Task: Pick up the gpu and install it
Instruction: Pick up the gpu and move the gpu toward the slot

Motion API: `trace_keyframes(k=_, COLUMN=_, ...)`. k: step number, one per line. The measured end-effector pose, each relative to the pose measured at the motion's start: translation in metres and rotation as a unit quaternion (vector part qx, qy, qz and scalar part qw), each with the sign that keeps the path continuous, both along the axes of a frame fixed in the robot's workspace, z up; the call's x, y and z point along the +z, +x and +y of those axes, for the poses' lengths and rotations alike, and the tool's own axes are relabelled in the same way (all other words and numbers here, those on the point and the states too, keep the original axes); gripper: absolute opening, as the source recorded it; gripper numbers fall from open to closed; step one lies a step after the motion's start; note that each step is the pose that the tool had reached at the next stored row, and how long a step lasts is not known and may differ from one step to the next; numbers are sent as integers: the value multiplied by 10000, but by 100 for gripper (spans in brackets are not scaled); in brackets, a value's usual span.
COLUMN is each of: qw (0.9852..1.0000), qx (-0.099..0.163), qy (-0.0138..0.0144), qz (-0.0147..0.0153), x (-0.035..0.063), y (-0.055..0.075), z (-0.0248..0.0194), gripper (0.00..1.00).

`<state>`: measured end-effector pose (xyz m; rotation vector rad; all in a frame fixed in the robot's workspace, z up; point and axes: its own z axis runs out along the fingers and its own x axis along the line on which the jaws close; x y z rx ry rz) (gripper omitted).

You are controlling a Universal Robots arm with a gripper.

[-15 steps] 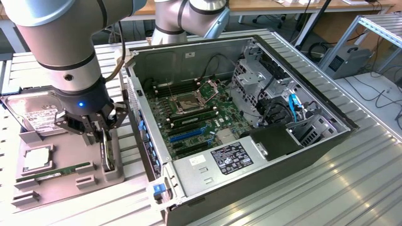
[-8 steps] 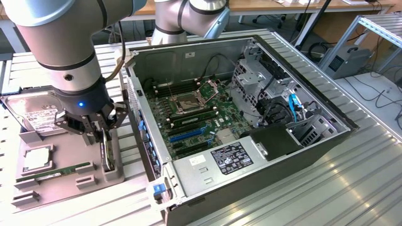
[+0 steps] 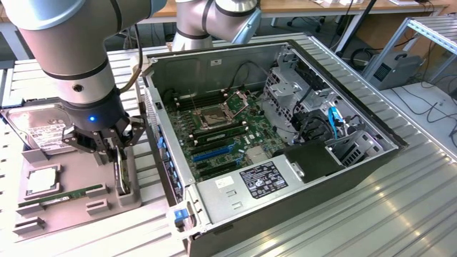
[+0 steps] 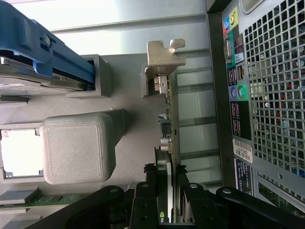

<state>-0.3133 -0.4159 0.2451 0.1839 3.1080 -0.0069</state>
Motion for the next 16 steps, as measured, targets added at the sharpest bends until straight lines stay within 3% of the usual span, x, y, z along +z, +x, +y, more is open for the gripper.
trace_keyframes(k=16, qw=10000, qx=0, qy=0, qz=0, x=84, y=0, z=0, gripper=27)
